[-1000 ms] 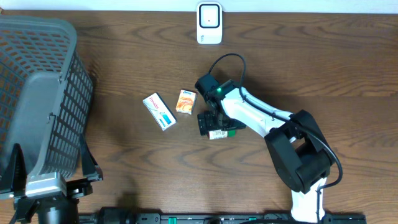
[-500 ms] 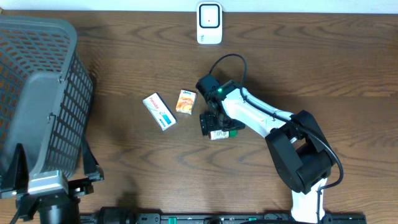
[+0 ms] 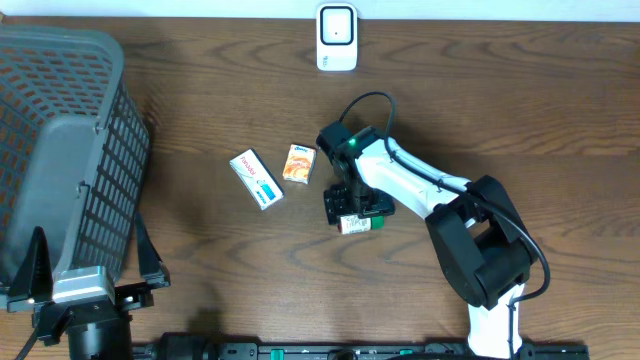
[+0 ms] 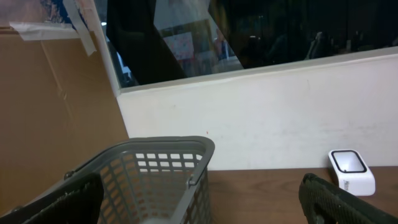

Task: Scan the item barcode
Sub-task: 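Lift the pill bottle and carry it up toward the white scanner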

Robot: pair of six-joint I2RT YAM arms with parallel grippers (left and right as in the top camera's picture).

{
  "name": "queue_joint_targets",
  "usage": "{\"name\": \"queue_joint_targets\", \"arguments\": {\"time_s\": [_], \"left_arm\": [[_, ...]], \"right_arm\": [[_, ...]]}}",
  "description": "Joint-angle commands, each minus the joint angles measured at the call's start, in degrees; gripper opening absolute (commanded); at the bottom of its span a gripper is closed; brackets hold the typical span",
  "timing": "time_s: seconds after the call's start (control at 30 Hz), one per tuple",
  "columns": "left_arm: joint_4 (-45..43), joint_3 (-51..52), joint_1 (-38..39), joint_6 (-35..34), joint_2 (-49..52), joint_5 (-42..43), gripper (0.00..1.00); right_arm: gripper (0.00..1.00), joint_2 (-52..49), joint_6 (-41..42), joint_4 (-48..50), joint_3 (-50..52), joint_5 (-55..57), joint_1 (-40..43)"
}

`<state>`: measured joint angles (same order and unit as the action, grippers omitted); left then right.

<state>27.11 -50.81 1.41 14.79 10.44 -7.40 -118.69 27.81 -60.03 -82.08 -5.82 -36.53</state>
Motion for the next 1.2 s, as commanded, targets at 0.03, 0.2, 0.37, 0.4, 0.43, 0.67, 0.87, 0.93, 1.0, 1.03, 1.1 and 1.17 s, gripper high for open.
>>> {"name": "queue_joint_targets", "arguments": {"time_s": [0.03, 0.2, 0.37, 0.4, 0.43, 0.67, 0.87, 0.93, 1.0, 1.03, 1.1, 1.17], "left_arm": [[2.5, 0.2, 0.3, -0.5, -0.6, 0.5, 0.99], [15.7, 0.2, 0.3, -0.5, -0.6, 0.5, 0.99], [34.1, 0.2, 0.3, -0.5, -0.6, 0.5, 0.99], [37.9, 0.2, 0.3, -0.5, -0.6, 0.5, 0.99], [41.7, 0.2, 0.3, -0.5, -0.6, 0.5, 0.99], [43.8, 0.3, 0.3, -0.1, -0.5, 0.5, 0.99], [43.8, 0.3, 0.3, -0.1, -0.5, 0.6, 0.99], [43.8, 0.3, 0.3, -0.1, -0.5, 0.5, 0.99], [43.8, 0.3, 0.3, -0.1, -0.5, 0.5, 0.99], [43.8, 0.3, 0.3, -0.1, -0.5, 0.5, 0.99], [43.8, 0.3, 0.3, -0.1, -0.5, 0.6, 0.99], [43.8, 0.3, 0.3, -0.1, -0.5, 0.5, 0.99]], "right_arm": [[0.74, -0.5, -0.2, -2.6, -3.6, -7.0, 1.4], [0.71, -0.5, -0.3, -6.4, -6.4, -10.9, 3.5], [0.71, -0.5, -3.0, -9.4, -8.4, -11.2, 4.4], [0.71, -0.5, -3.7, -10.0, -8.7, -11.2, 4.6], [0.71, -0.5, -4.3, -10.1, -8.8, -11.2, 4.7], [0.70, -0.5, -4.3, -9.8, -9.0, -11.2, 5.4], [0.70, -0.5, -4.3, -9.6, -14.1, -11.1, 6.1], [0.70, -0.5, -4.4, -9.1, -16.8, -10.8, 6.5], [0.68, -0.5, -5.7, -6.2, -20.3, -8.2, 7.0], [0.68, -0.5, -6.4, -4.7, -21.5, -7.1, 7.0], [0.66, -0.5, -7.4, -3.3, -23.4, -6.9, 6.8], [0.66, -0.5, -7.6, -2.9, -24.7, -6.9, 6.5]]}}
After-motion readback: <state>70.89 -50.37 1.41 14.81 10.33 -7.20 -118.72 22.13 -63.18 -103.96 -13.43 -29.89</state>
